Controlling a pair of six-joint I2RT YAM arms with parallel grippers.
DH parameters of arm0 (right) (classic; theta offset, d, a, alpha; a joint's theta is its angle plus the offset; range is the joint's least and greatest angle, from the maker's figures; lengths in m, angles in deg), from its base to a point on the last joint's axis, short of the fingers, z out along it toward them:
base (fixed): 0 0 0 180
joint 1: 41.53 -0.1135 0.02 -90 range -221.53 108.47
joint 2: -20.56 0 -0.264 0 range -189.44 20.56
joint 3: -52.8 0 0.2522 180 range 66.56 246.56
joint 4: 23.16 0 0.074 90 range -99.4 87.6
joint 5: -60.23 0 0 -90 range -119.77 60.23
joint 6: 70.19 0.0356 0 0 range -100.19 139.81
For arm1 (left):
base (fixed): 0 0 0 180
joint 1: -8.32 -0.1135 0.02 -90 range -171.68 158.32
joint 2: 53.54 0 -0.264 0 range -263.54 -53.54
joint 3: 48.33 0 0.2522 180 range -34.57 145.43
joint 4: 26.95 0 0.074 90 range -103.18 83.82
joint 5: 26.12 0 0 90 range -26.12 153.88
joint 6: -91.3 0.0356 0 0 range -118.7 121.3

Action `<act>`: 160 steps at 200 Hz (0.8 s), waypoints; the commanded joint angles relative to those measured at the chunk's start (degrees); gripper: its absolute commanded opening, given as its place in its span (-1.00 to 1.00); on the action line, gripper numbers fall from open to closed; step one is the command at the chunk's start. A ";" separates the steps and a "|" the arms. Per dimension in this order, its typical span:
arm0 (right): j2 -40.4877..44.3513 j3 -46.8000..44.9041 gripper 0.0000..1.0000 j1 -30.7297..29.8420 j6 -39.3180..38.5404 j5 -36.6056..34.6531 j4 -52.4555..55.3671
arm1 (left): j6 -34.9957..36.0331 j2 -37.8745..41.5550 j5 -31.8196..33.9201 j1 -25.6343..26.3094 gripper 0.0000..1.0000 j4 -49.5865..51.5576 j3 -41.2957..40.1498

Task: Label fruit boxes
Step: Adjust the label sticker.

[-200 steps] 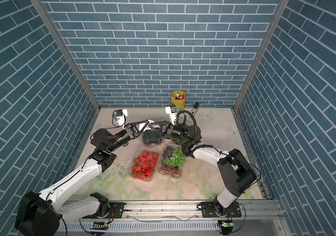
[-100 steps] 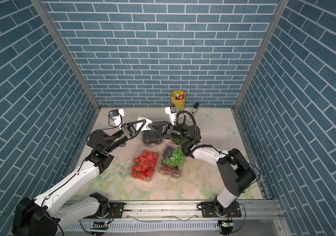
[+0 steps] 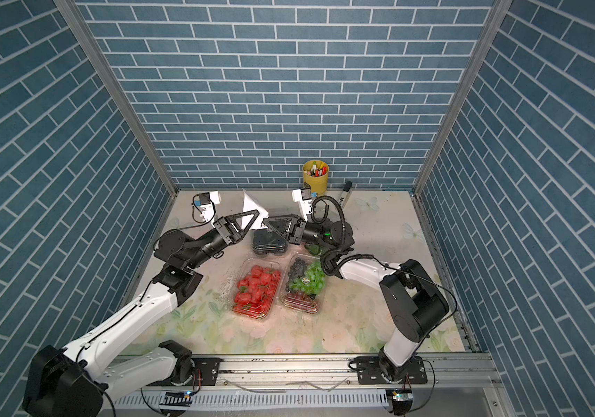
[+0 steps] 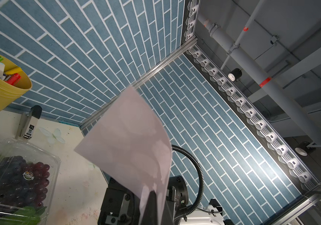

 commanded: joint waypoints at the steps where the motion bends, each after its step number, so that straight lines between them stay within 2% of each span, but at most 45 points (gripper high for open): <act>1: -0.48 2.99 -1.00 -0.82 0.67 0.80 -1.33 | -0.33 -0.64 -2.01 0.33 -1.00 -3.52 -0.73; 92: 3.80 0.56 -1.00 -1.26 -0.81 1.50 -1.35 | -0.25 0.33 -0.52 -2.04 -1.00 -1.70 -1.69; 160: 1.89 2.00 -1.00 -1.41 -0.32 1.33 -1.36 | -1.84 -0.28 -1.20 -1.99 -1.00 -3.80 -1.52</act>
